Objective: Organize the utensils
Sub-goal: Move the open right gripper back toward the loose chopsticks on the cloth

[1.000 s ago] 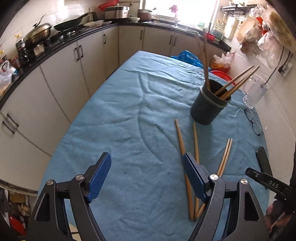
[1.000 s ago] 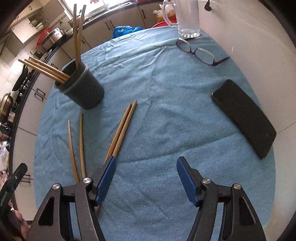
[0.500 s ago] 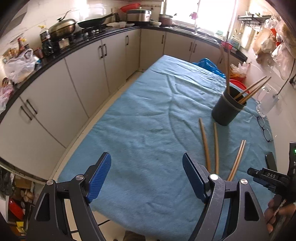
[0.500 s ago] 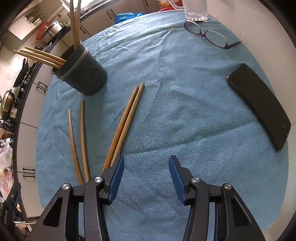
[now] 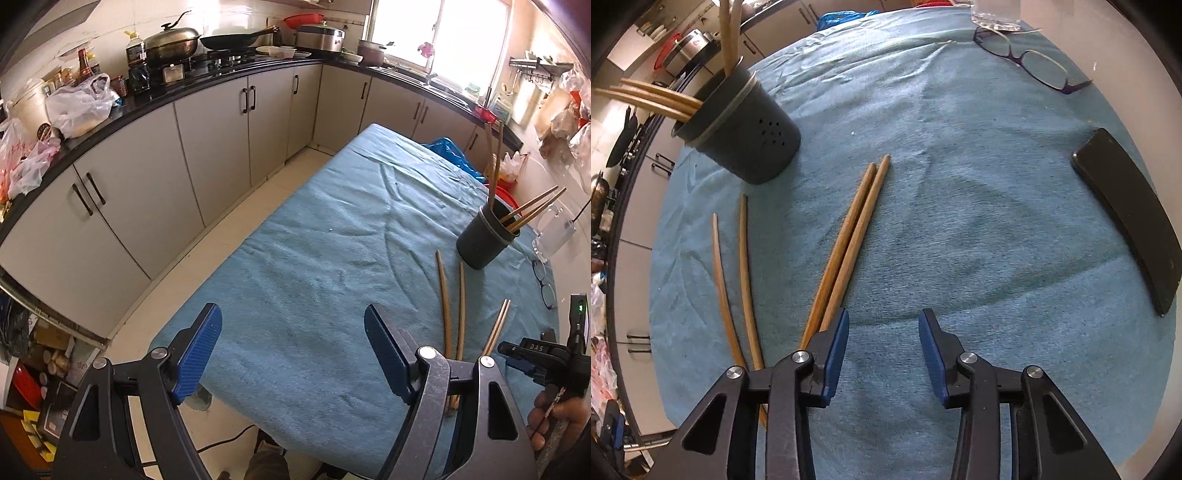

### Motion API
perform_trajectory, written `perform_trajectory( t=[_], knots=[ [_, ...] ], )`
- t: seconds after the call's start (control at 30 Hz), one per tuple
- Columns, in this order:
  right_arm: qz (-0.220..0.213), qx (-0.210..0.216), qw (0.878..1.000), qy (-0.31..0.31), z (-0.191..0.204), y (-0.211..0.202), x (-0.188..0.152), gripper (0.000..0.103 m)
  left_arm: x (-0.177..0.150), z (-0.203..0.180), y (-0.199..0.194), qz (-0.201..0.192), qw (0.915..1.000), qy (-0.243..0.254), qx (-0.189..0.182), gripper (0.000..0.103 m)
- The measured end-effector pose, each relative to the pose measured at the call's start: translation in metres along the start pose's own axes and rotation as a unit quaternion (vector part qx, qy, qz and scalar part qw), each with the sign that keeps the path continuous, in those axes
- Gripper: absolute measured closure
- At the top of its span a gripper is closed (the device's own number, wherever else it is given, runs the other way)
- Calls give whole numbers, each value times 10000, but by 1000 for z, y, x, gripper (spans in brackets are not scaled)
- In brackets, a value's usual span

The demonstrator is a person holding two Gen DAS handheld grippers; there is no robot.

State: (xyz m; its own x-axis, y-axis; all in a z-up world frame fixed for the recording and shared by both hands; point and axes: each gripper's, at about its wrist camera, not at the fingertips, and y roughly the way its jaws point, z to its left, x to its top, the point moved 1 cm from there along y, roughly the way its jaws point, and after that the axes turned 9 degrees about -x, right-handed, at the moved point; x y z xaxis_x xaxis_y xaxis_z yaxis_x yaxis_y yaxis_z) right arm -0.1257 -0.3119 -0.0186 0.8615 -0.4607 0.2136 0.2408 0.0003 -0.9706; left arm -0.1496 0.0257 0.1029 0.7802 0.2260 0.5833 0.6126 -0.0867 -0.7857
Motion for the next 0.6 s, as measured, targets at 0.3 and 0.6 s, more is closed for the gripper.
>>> perform_trajectory(
  t=[0.3,0.6],
  knots=[
    [-214,-254,9977,-591,27,2,-1,63,0,4,0,25,10000,-32,-31,25],
    [-31,-374,9984,-411,-3,3,-1,89,4,-18,17,199,9991,107,-371,25]
  ],
)
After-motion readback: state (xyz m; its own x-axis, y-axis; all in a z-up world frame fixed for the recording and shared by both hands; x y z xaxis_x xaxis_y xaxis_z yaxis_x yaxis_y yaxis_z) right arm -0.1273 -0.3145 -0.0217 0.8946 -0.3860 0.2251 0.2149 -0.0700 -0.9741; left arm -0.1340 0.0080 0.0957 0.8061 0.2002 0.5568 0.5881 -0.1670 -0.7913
